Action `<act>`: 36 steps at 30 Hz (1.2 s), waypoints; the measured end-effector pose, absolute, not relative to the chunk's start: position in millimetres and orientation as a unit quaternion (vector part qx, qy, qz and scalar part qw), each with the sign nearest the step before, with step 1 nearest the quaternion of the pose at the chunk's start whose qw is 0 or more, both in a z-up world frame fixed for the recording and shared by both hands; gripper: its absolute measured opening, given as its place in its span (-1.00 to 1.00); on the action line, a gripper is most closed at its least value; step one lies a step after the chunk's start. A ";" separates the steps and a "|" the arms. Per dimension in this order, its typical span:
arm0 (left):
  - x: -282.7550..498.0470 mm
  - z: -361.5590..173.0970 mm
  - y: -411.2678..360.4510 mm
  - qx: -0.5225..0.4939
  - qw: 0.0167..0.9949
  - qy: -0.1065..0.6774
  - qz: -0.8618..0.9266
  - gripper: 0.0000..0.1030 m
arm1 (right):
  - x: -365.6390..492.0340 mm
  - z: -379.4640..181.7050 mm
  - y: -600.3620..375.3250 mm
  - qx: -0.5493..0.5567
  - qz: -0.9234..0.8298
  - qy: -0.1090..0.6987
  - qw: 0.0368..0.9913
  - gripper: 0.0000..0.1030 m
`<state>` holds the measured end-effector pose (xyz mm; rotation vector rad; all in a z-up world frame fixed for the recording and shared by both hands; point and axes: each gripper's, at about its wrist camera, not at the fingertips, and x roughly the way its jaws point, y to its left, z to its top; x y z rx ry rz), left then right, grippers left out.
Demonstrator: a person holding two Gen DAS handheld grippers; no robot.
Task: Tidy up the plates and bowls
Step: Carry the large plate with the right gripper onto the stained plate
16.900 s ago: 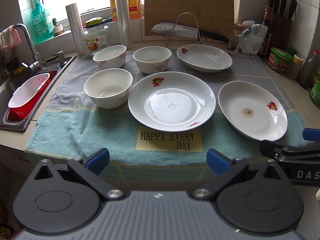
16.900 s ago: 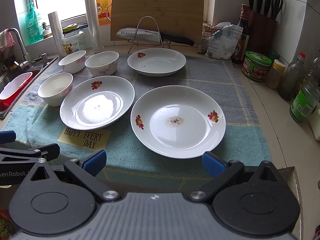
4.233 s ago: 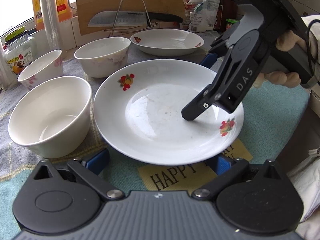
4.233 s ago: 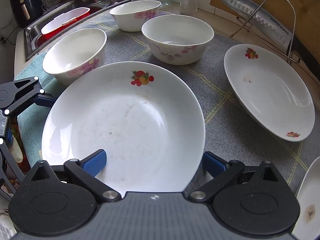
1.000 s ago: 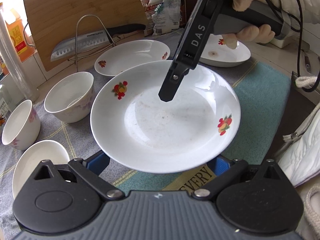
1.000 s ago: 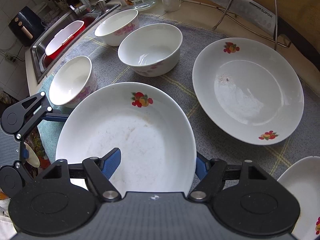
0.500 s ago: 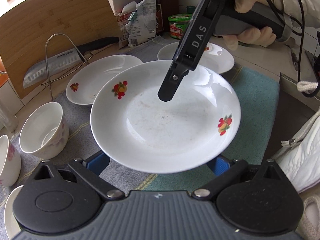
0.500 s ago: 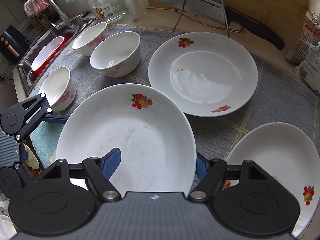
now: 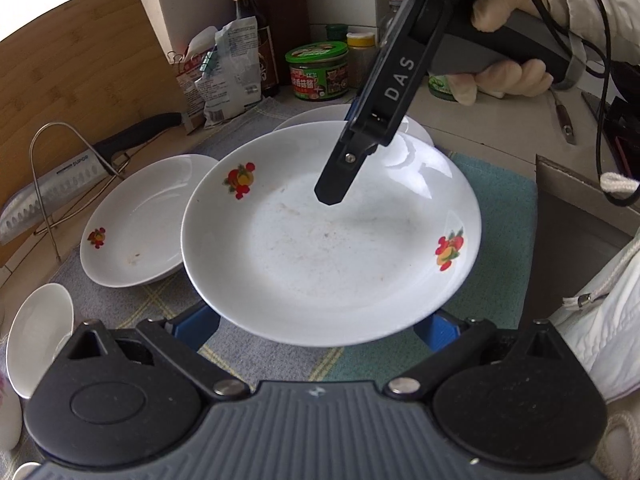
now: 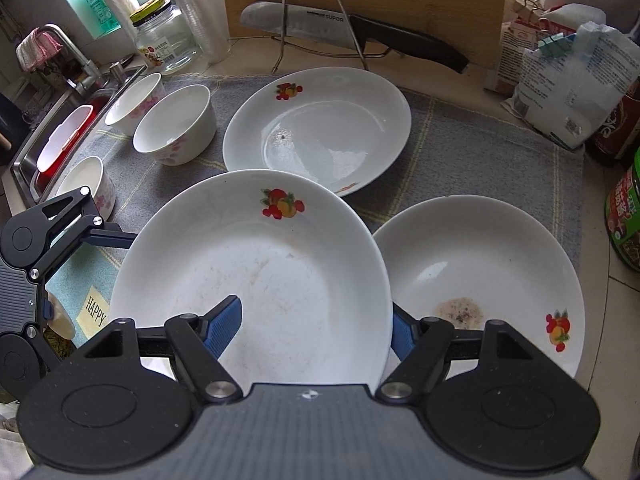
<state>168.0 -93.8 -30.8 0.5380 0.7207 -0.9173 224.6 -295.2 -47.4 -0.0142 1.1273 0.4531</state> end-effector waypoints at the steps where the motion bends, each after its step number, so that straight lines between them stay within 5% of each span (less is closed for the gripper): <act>1: 168.2 -30.6 -98.4 0.252 0.799 0.335 -0.431 0.97 | 223.6 -47.3 -299.6 -0.006 0.209 0.529 0.822 0.55; 36: 198.2 -50.6 -193.8 0.267 0.762 0.341 -0.482 0.97 | 232.9 -72.6 -394.7 0.036 0.142 0.534 0.832 0.56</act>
